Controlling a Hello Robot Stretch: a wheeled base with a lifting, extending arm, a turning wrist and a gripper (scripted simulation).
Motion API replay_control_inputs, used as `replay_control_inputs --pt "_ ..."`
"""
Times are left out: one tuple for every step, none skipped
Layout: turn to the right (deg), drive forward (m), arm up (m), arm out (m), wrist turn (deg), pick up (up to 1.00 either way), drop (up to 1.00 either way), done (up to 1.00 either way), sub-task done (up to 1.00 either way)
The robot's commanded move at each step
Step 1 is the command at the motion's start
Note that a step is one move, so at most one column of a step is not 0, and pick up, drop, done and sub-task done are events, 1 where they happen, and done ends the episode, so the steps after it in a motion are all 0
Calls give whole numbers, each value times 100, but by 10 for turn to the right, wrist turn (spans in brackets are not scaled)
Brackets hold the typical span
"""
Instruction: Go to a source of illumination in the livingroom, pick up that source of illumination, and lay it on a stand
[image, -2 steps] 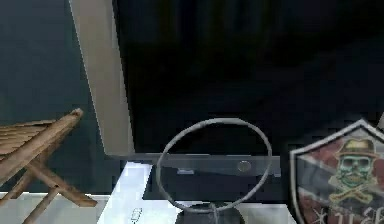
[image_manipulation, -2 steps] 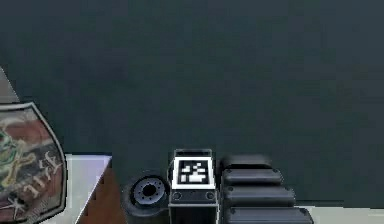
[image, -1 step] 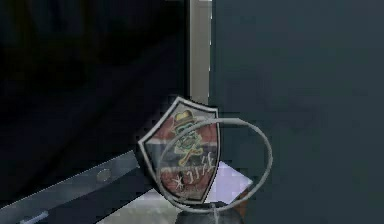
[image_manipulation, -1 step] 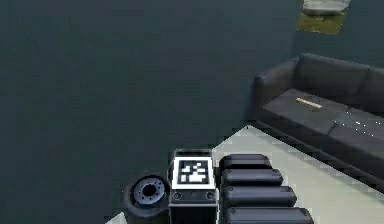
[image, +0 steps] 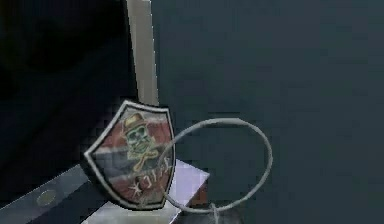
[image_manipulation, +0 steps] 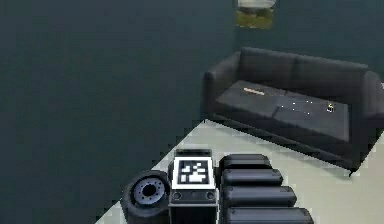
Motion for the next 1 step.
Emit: replay_control_inputs --pt "30 0 0 0 0 0 0 0 0"
